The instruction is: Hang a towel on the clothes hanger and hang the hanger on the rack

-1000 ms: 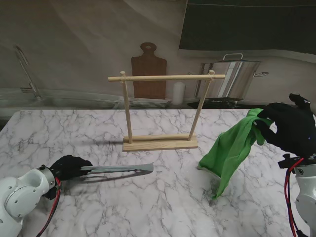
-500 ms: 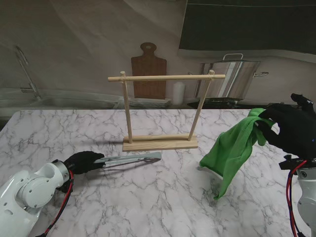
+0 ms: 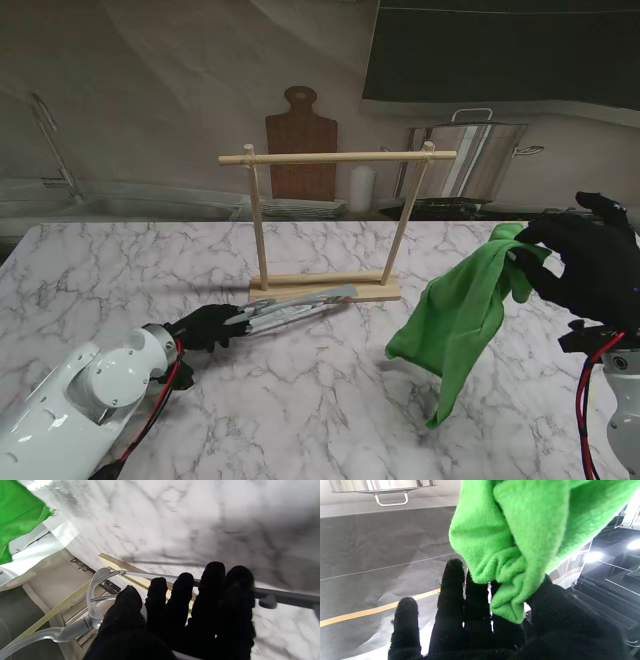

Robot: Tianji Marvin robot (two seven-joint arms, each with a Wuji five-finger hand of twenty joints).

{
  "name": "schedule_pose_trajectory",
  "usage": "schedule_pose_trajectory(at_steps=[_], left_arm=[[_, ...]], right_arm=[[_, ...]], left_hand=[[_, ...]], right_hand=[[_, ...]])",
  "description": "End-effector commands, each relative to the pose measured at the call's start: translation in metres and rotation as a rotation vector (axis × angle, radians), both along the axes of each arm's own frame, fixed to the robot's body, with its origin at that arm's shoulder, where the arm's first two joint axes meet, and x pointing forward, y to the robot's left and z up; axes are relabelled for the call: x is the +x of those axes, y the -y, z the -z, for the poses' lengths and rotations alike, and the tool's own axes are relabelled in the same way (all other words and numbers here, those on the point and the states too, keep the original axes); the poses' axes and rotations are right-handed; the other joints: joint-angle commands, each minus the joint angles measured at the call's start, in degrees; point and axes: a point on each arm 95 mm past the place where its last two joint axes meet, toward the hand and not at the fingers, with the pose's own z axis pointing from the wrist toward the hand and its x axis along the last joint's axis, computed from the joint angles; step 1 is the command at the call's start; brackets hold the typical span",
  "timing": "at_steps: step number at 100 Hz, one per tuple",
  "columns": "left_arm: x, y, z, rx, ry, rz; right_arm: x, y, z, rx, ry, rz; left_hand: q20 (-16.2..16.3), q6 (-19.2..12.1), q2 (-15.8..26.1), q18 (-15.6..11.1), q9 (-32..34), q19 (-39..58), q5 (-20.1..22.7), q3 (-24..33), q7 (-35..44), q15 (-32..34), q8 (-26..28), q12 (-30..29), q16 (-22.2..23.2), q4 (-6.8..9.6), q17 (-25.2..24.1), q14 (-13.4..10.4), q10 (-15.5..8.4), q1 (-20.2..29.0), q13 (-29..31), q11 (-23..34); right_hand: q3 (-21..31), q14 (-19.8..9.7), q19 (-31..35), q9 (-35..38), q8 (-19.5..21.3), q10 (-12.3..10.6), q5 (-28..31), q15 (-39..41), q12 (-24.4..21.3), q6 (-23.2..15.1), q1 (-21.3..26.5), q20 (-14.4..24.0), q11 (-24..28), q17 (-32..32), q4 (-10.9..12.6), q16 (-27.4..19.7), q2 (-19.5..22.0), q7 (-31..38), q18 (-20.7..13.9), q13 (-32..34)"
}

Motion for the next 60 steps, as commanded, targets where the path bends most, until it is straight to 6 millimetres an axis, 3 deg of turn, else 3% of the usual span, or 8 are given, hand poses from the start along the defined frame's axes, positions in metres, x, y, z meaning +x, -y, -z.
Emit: schedule_pose_trajectory(at_steps=[1,13,19,28,60], left_arm=[[0.001,0.017,0.0,-0.008,-0.001,0.037],[0.002,0.036,0.002,-0.047,-0.026,0.054],[0.003,0.045,0.002,-0.066,-0.032,0.067],[0.004,0.059,0.004,-0.104,-0.049,0.077],[0.009,0.114,0.012,-0.264,-0.147,0.056]], right_arm=[[-0.003,-0.007,-0.002,0.007,-0.003,-0.023],[-0.006,-0.014,-0.004,0.015,-0.004,-0.045],[-0.007,-0.018,-0.004,0.03,-0.007,-0.057],[-0.009,-0.023,-0.004,0.063,-0.023,-0.077],[-0.01,-0.04,0.003,0.13,-0.072,-0.097]], left_hand=[[-1.2,-0.5,7.5,1.7,0.4,-7.7,-0.4,0.9,0.5,0.3,1.3,-0.2,-1.2,0.15,1.5,4.1,2.5,4.7,0.3,-0.4],[-2.8,-1.6,8.2,3.1,-1.2,-11.2,-1.5,0.5,0.1,-1.3,1.8,-0.8,-3.4,0.12,-0.7,5.0,1.8,4.7,-2.4,-1.4],[-3.2,-1.7,8.3,2.7,-1.3,-12.4,-1.7,0.4,0.1,-1.6,1.9,-0.7,-3.8,0.14,-2.1,4.1,1.6,4.7,-3.2,-1.1],[-2.7,-1.5,8.3,1.2,-0.8,-11.6,-1.7,0.5,0.0,-0.9,2.0,0.2,-3.6,0.11,-2.0,3.9,1.7,4.7,-2.6,0.0],[-1.5,-1.1,8.4,0.9,-0.7,-9.9,-1.6,0.6,0.0,0.2,1.6,1.3,-2.9,0.07,-2.2,4.2,2.0,4.7,-2.2,1.2]], right_hand=[[2.4,-0.1,0.7,0.7,1.9,0.8,3.3,0.6,0.5,-1.6,2.4,0.7,0.0,-0.4,-0.3,0.9,3.7,2.8,1.9,1.5],[2.5,0.0,0.8,0.8,1.9,0.8,3.4,0.5,0.6,-1.5,2.4,0.8,-0.1,-0.4,-0.3,1.0,3.6,2.7,1.9,1.6],[2.5,0.0,0.8,0.9,1.9,1.0,3.4,0.5,0.7,-1.4,2.5,0.9,-0.1,-0.5,-0.3,1.1,3.6,2.7,2.0,1.6],[2.6,0.3,0.8,0.9,1.9,1.3,3.5,0.5,0.7,-1.1,2.6,0.9,-0.1,-0.6,-0.3,1.1,3.5,2.6,2.0,1.5],[2.8,1.0,0.5,0.7,1.8,2.0,3.8,0.8,0.8,-0.2,3.0,0.9,-0.1,-1.4,-0.2,1.3,3.4,2.4,2.2,1.1]])
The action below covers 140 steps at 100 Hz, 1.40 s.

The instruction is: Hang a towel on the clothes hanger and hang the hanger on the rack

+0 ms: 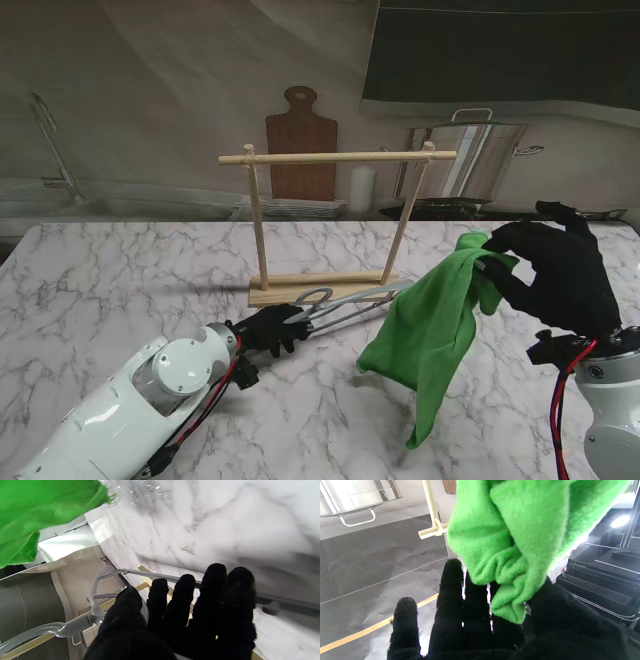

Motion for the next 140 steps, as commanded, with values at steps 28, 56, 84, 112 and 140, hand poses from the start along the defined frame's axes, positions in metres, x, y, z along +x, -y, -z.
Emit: schedule_pose_trajectory(at_steps=[28,56,84,112,140], left_arm=[[-0.006,0.062,-0.012,-0.159,-0.059,0.043],[-0.012,0.072,-0.017,-0.206,-0.12,0.063],[-0.01,0.071,-0.016,-0.246,-0.232,0.072],[-0.006,0.067,-0.014,-0.226,-0.218,0.089],[-0.006,0.065,-0.016,-0.204,-0.155,0.11]], right_arm=[[0.001,-0.014,0.01,0.131,-0.021,0.074],[0.001,-0.013,0.008,0.144,-0.011,0.08],[0.002,-0.014,0.001,0.198,0.01,0.104],[0.004,-0.015,-0.008,0.197,0.024,0.106],[0.002,-0.017,-0.012,0.196,0.04,0.098]], left_hand=[[1.2,-2.2,8.4,-0.5,0.0,-9.4,-1.3,0.7,0.0,-0.1,0.6,1.3,0.1,0.13,-0.2,3.3,1.1,4.6,-1.0,1.5],[-0.6,-6.9,9.4,1.8,-1.3,-15.7,-3.1,-0.1,-1.6,-3.8,-0.3,-1.9,-2.2,-0.04,-2.8,4.0,0.8,3.9,-4.5,-2.5],[-1.6,-8.9,10.0,2.4,-1.7,-18.2,-3.4,-0.3,-2.1,-4.9,0.2,-2.4,-3.2,-0.11,-3.5,4.8,1.3,2.7,-5.8,-4.3],[2.5,-13.6,11.4,-2.4,-13.0,-23.4,-5.1,-0.5,-2.3,-5.8,2.9,1.1,5.2,-0.5,-18.9,-0.3,0.5,0.3,-17.8,-9.4],[26.0,-16.1,11.9,-11.9,-23.5,-24.5,-5.1,-0.7,-2.0,-10.7,4.3,6.7,17.2,-0.83,-35.2,-6.1,-3.4,-1.0,-33.5,-9.7]], right_hand=[[3.1,1.3,-0.2,0.1,1.1,2.7,3.0,1.7,0.9,1.1,4.0,0.3,0.6,-2.2,-0.1,1.1,3.4,2.5,1.7,0.5],[2.7,1.3,-0.1,-0.3,1.0,2.8,2.8,2.4,0.9,1.3,4.3,0.3,1.0,-2.3,-0.1,1.2,3.6,2.5,1.6,-0.1],[2.5,1.6,-0.1,-0.7,1.0,3.4,2.6,3.0,0.8,2.0,4.9,0.3,1.3,-2.5,0.0,1.2,3.6,2.6,1.8,-0.5],[2.1,1.6,0.0,-1.0,0.9,3.5,2.5,3.4,0.7,2.2,5.3,0.3,1.5,-2.6,0.2,1.1,3.8,2.6,1.8,-0.8],[1.8,1.5,0.1,-1.1,0.9,3.4,2.4,3.8,0.6,2.1,5.4,0.4,1.6,-2.5,0.2,1.0,3.9,2.6,1.7,-0.9]])
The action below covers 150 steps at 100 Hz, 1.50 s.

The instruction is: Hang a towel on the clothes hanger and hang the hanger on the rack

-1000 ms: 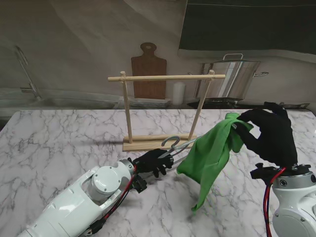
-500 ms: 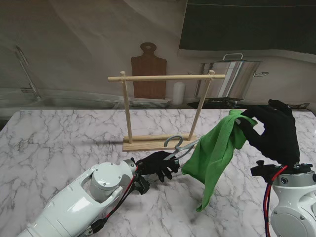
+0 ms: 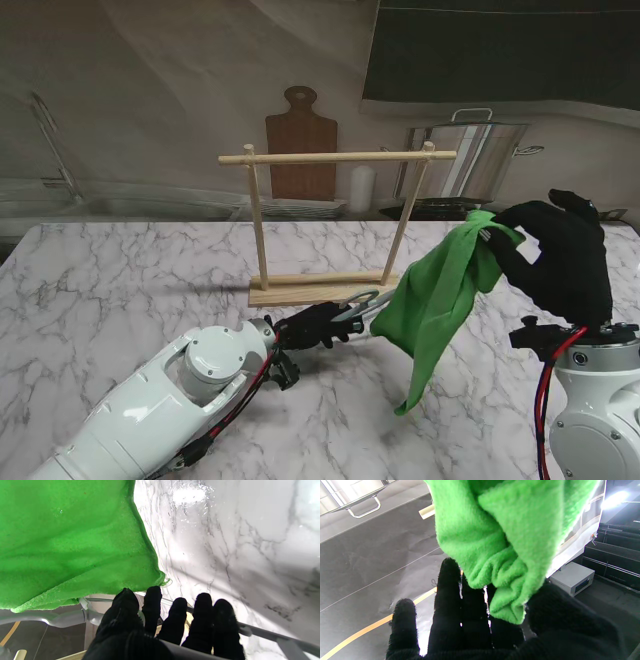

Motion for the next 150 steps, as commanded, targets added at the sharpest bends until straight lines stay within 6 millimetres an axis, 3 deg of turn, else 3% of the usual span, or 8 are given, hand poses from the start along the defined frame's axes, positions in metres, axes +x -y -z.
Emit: schedule_pose_trajectory(at_steps=[1,16,36,53,68,84,97,150], left_arm=[[-0.001,-0.001,0.002,-0.012,-0.013,0.0],[-0.003,0.0,0.002,-0.044,-0.035,-0.014],[-0.004,0.002,0.002,-0.109,-0.06,-0.025],[-0.002,0.002,0.003,-0.118,-0.044,-0.043],[0.0,0.001,0.004,-0.09,-0.015,-0.066],[0.001,-0.002,0.004,-0.05,-0.022,-0.052],[0.001,-0.001,0.005,-0.05,-0.057,-0.045],[-0.003,0.007,0.011,-0.068,-0.165,0.029]], right_arm=[[-0.002,-0.001,-0.003,-0.003,0.01,0.001],[-0.004,0.0,-0.003,-0.002,0.011,0.004],[-0.002,0.002,-0.001,0.0,0.001,0.016],[-0.002,0.003,0.0,-0.003,-0.006,0.022],[-0.002,0.003,0.001,0.0,-0.002,0.024],[-0.003,0.002,-0.002,0.005,0.005,0.017],[-0.002,-0.002,-0.006,0.013,0.017,0.008],[0.024,-0.004,-0.015,0.074,0.03,0.055]], left_hand=[[4.7,-11.2,9.5,-2.2,-4.1,-24.7,2.7,0.5,3.8,-8.3,1.7,1.8,1.9,-0.84,-3.0,-0.3,-0.2,0.5,-6.5,-2.5],[1.8,-10.8,8.9,-0.8,-5.6,-36.2,3.6,0.5,3.7,-11.9,1.8,5.8,-0.9,-0.88,-4.6,-1.2,-0.5,0.5,-7.5,-0.9],[18.6,-10.8,7.8,-0.5,-3.9,-16.7,4.9,0.6,3.3,13.4,1.4,39.8,38.9,-0.8,-0.2,0.3,-2.4,0.4,-1.3,23.4],[23.3,-10.1,7.2,-1.0,-2.4,-0.8,5.5,0.6,3.3,26.6,0.4,43.8,47.2,-0.72,7.1,-0.3,-2.7,0.6,3.5,33.0],[16.7,-8.4,7.3,-3.7,-7.8,-4.9,5.1,0.7,4.1,7.3,1.0,10.1,23.3,-0.7,8.8,1.4,2.0,1.7,1.0,7.9],[-9.4,-9.2,8.0,4.4,0.5,-29.3,3.8,0.7,4.5,-10.6,3.2,-4.6,-10.9,-0.56,11.2,5.5,4.9,1.1,5.5,-3.6],[-16.8,-10.1,8.5,7.2,5.7,-27.6,2.7,0.7,4.5,-8.5,3.9,-7.1,-15.1,-0.57,15.1,7.5,6.0,0.5,10.1,-3.3],[-17.3,-9.4,7.8,7.9,16.4,-21.3,3.4,0.7,3.5,-5.6,2.4,-8.9,-15.3,-0.48,19.9,8.1,5.3,1.3,17.5,-2.9]], right_hand=[[1.8,-0.5,0.1,-1.1,0.8,0.7,1.6,1.1,0.0,-0.9,4.1,0.4,1.6,-0.9,0.2,0.7,3.8,2.6,0.8,-0.9],[1.6,-0.5,0.1,-1.2,0.8,0.7,1.5,1.2,0.0,-0.9,4.2,0.4,1.6,-1.0,0.2,0.6,3.8,2.6,0.8,-1.0],[1.5,-0.3,0.2,-1.2,0.8,0.8,1.4,1.2,0.0,-0.8,4.3,0.4,1.6,-1.0,0.3,0.5,3.9,2.5,0.8,-1.1],[1.3,-0.4,0.2,-1.3,0.8,0.9,1.4,1.3,0.0,-0.8,4.4,0.4,1.6,-1.0,0.3,0.5,4.0,2.5,0.8,-1.2],[1.2,-0.4,0.3,-1.2,0.8,0.8,1.4,1.3,0.0,-0.9,4.5,0.5,1.7,-0.9,0.3,0.5,3.9,2.5,0.8,-1.1],[1.2,-0.4,0.3,-1.2,0.8,0.8,1.4,1.4,0.0,-0.9,4.5,0.5,1.7,-0.9,0.4,0.5,3.9,2.5,0.8,-1.1],[1.2,-0.4,0.3,-1.3,0.8,0.8,1.4,1.5,0.0,-0.8,4.5,0.5,1.7,-1.0,0.3,0.5,4.0,2.5,0.9,-1.0],[0.8,-0.8,0.2,-1.8,0.7,0.5,1.1,1.8,0.0,-1.0,4.6,0.4,1.8,-1.1,0.4,0.6,4.3,2.4,0.6,-1.3]])
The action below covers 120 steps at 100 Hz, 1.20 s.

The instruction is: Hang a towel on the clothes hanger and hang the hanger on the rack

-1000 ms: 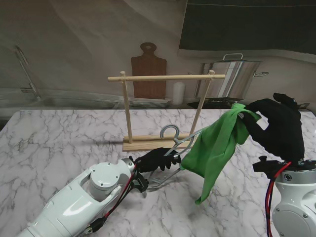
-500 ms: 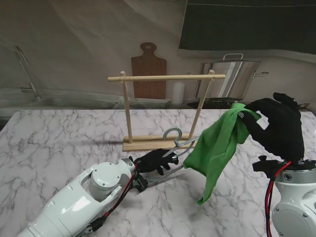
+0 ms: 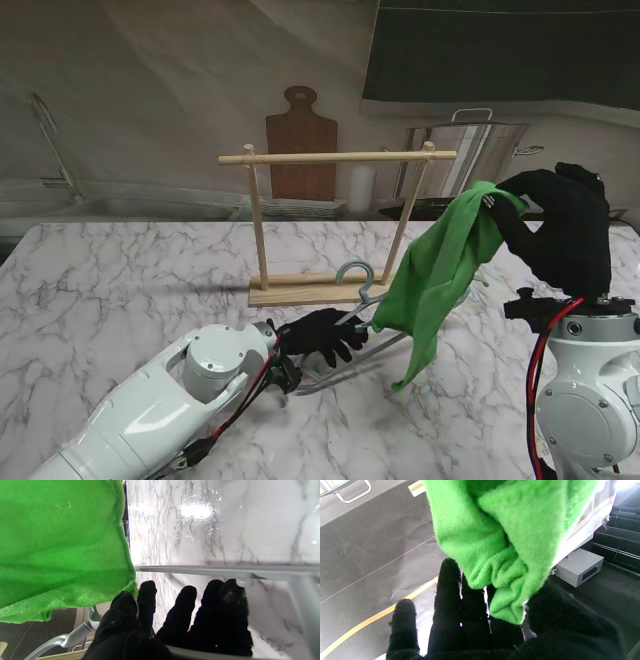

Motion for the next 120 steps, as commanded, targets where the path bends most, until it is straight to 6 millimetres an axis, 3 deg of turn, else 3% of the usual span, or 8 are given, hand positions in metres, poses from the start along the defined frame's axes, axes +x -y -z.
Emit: schedule_pose_trajectory(at_steps=[1,63,120], left_arm=[[-0.002,0.004,0.001,-0.005,-0.019,0.028],[-0.013,0.021,0.009,-0.072,-0.104,0.098],[-0.01,0.029,0.015,-0.042,-0.126,0.131]], right_arm=[[0.006,0.003,0.005,0.015,-0.012,0.017],[0.04,0.022,0.037,0.168,-0.008,0.072],[0.046,0.012,0.042,0.315,-0.017,0.026]], left_hand=[[-0.4,-3.3,6.0,0.4,1.6,-21.2,-0.4,1.2,0.3,0.3,0.1,-0.9,-1.2,-0.48,0.6,1.4,-0.6,2.2,1.1,-0.5],[-0.8,-2.3,5.7,0.4,4.1,-19.9,-0.4,1.3,0.1,0.9,-0.6,-1.6,-1.3,-0.33,1.2,1.2,-1.5,3.0,2.5,0.0],[-0.7,-1.9,5.6,0.4,4.2,-19.0,-0.5,1.4,0.0,1.3,-1.1,-1.3,-1.0,-0.22,1.1,1.4,-1.5,3.3,2.5,0.2]], right_hand=[[0.9,-0.8,0.2,-1.8,0.7,0.4,1.1,0.9,0.0,-1.0,4.6,0.4,1.8,-1.1,0.4,0.6,4.2,2.4,0.6,-0.8],[0.0,-1.7,-0.2,-2.9,0.6,-0.4,0.0,2.0,0.0,-1.9,4.6,0.3,2.7,-1.3,0.4,1.0,4.8,3.0,-0.3,-1.2],[-0.4,-1.8,-0.5,-3.5,-0.1,-0.2,-0.9,3.2,-0.3,-1.7,5.1,0.5,3.6,-1.4,0.4,1.3,4.9,4.1,-0.4,-1.8]])
